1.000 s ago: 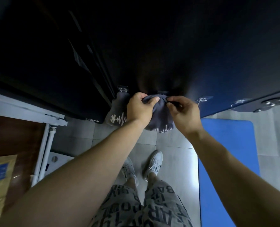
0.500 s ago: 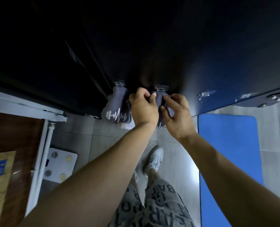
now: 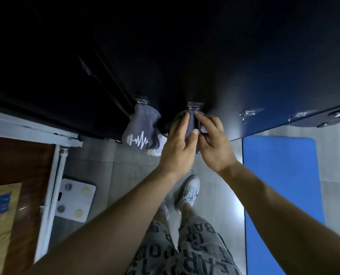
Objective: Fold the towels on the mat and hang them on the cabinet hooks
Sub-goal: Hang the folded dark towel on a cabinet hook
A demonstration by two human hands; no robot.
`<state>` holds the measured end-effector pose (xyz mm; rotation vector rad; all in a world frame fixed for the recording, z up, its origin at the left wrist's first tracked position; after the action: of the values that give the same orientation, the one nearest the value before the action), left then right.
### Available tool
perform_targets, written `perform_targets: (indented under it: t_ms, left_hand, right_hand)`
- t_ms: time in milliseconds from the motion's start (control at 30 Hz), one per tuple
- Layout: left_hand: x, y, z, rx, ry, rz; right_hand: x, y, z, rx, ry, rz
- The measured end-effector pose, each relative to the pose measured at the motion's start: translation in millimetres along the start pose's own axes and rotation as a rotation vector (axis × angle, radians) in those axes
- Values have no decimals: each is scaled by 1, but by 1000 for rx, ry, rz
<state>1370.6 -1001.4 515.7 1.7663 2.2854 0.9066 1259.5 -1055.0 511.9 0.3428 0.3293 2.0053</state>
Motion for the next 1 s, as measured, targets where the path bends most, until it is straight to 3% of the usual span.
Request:
perform_targets:
  t_ms: [200,400,633,700,800,1000]
  left_hand:
    - [-5,2,1,79,110,76]
    - [-2,-6,2,405,237,78]
    - [-3,-6,8,528,319,69]
    - [-4,-1,10,442,318,64]
    - [-2,6,-1,125,190,113]
    - [6,32,-30,-428,-127,14]
  right_hand:
    - [0,-4,-12,-246,-189,0]
    - [2,-11,-25,-434,-271,-17]
    - [0,-9,-25,-407,-272,-16]
    - [3,-3,-22,-376,-246,-18]
    - [12,3,-16,-252,-189,10]
    - [40,29,-23,75,-118,-52]
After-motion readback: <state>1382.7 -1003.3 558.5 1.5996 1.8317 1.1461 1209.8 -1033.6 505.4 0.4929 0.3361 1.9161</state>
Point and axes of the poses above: each hand's wrist, its own x-axis away from the middle knuckle, its own y-axis out of the back of the hand, z = x × y, the point moved 7 cm from there along -x, towards the middle knuckle, and after that the axes turned 7 degrees about -x, right-handed, at the moved point
